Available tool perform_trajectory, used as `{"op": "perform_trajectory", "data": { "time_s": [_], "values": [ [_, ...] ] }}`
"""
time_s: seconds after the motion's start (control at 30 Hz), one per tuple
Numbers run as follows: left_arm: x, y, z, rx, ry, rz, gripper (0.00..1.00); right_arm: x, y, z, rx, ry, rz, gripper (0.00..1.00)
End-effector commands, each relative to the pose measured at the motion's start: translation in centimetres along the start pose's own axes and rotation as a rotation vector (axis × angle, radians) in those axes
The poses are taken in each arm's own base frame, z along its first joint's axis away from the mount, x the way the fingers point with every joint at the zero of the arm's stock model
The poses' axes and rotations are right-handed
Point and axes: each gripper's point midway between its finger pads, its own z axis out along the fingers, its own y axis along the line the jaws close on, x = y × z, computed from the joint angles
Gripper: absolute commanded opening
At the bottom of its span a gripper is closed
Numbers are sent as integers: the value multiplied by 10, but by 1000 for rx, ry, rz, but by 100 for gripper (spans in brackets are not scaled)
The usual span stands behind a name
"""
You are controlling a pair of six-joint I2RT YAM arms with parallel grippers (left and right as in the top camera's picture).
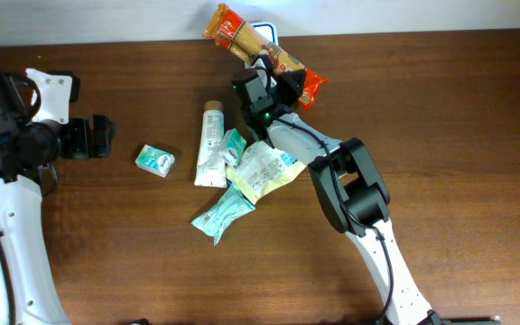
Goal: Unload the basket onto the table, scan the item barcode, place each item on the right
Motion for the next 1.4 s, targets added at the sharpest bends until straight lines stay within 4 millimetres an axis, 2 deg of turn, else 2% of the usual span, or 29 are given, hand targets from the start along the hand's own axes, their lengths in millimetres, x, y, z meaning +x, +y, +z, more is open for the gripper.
{"op": "perform_trajectory", "data": {
  "time_s": [0.0, 0.1, 0.33, 0.4, 0.43, 0.5, 0.53, 0.63, 0.73, 0.8, 0.83, 0.87, 0.93, 0.97, 1.0, 1.07, 1.1, 1.13, 1.17, 1.2, 1.23, 1.37],
  "values": [
    [-2, -3, 1, 16, -6, 14, 99, -12, -63, 1, 103, 11, 202, 4],
    [-2, -3, 0, 15, -6, 14, 99, -2, -69, 15, 103, 33, 243, 4],
    [-2, -3, 0, 16, -6, 14, 99, -7, -64, 9, 94, 17, 242, 6],
    [-2, -3, 0, 15, -6, 14, 99, -12, -72, 1, 112, 11, 259, 8],
    [-2, -3, 1, 16, -6, 14, 99, -14, -80, -3, 129, 12, 270, 4],
    [-2, -3, 1, 16, -6, 14, 99, -15, -99, -13, 173, 20, 316, 4],
    [-2, -3, 1, 16, -6, 14, 99, -18, -123, -25, 216, 26, 350, 4],
    [-2, -3, 0, 15, -6, 14, 99, -25, -157, -50, 228, 16, 364, 4],
    [-2, -3, 1, 16, -6, 14, 99, -44, -157, -101, -34, -92, 211, 4],
    [-2, -3, 1, 16, -6, 14, 99, -45, -168, -145, -225, -148, 269, 4],
    [-2, -3, 0, 15, -6, 14, 99, -40, -179, -170, -349, -166, 332, 4],
    [-2, -3, 0, 16, -6, 14, 99, -33, -188, -185, -425, -164, 391, 4],
    [-2, -3, 1, 16, -6, 14, 99, -8, -214, -205, -577, -114, 534, 4],
    [-2, -3, 1, 16, -6, 14, 99, 15, -231, -204, -611, -48, 618, 4],
    [-2, -3, 1, 16, -6, 14, 99, 55, -252, -191, -582, 87, 725, 4],
    [-2, -3, 1, 16, -6, 14, 99, 111, -264, -167, -522, 300, 820, 4],
    [-2, -3, 1, 16, -6, 14, 99, 151, -264, -152, -472, 468, 861, 4],
    [-2, -3, 1, 16, -6, 14, 99, 182, -260, -142, -443, 595, 873, 4],
    [-2, -3, 1, 16, -6, 14, 99, 217, -246, -129, -448, 743, 869, 4],
    [-2, -3, 0, 15, -6, 14, 99, 234, -232, -121, -470, 823, 868, 4],
    [-2, -3, 0, 15, -6, 14, 99, 260, -207, -110, -498, 937, 869, 4],
    [-2, -3, 1, 16, -6, 14, 99, 316, -141, -95, -558, 1140, 854, 4]
  ]
}}
